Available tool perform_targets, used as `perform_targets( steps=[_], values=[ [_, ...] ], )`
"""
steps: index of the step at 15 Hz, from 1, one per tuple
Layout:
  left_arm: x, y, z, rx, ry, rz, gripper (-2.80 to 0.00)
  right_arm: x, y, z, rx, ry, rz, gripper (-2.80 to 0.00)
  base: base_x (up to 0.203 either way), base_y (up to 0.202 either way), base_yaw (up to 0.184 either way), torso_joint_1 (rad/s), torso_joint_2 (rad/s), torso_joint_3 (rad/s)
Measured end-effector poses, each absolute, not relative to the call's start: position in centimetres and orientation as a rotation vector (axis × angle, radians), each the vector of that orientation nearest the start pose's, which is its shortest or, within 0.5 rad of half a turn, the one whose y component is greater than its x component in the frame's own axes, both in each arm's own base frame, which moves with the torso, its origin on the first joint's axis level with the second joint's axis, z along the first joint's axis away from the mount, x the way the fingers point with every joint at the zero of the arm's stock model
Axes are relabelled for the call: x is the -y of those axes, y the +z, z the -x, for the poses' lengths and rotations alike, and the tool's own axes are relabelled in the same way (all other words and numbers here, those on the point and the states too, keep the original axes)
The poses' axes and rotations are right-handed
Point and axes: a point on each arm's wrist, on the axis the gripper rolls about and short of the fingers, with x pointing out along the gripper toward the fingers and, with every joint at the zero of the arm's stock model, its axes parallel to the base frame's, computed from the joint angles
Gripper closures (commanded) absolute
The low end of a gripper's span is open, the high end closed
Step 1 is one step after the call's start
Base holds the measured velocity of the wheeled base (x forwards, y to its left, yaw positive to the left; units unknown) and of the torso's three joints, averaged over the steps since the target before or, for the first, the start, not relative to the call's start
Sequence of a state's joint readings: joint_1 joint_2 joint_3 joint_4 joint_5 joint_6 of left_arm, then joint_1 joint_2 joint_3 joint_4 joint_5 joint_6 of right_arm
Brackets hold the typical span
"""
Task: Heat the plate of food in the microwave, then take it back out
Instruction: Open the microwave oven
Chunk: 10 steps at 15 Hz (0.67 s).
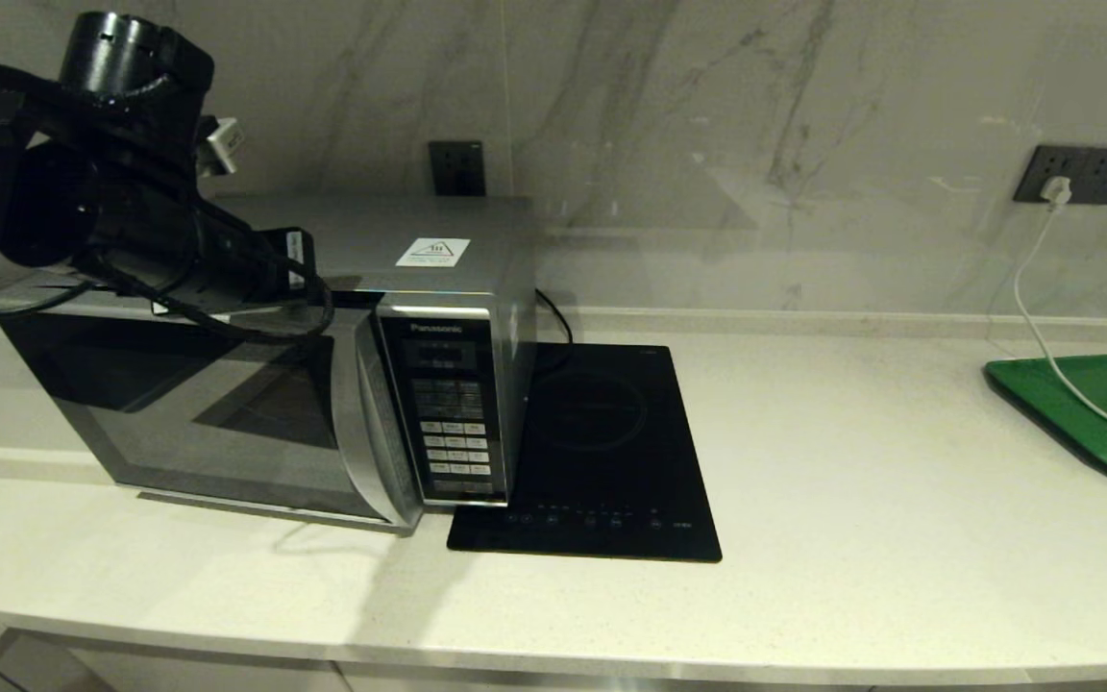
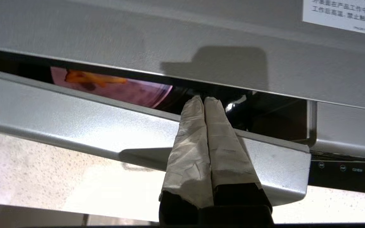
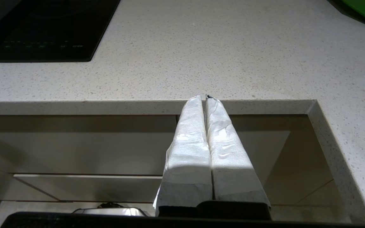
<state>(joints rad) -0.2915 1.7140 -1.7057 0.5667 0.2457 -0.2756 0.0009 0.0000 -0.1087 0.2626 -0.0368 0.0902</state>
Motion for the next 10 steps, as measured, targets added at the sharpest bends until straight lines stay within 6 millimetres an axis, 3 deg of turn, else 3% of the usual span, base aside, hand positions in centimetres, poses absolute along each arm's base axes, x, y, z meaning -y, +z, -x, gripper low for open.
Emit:
perform_targets(
  steps=[5,10],
  values=[
    [8.0,30.8,-28.6,-0.612,0.063,0.144,0.0,0.1,7.8,3.3,-0.152,-0.042,-0.087,0.0,0.0,0.0,0.0,0.0,0.0,0.0],
    [6.3,31.3,-24.8,-0.665,0.206,0.09,0.0,0.1,7.8,3.3,-0.152,-0.042,-0.087,0.0,0.0,0.0,0.0,0.0,0.0,0.0]
  ],
)
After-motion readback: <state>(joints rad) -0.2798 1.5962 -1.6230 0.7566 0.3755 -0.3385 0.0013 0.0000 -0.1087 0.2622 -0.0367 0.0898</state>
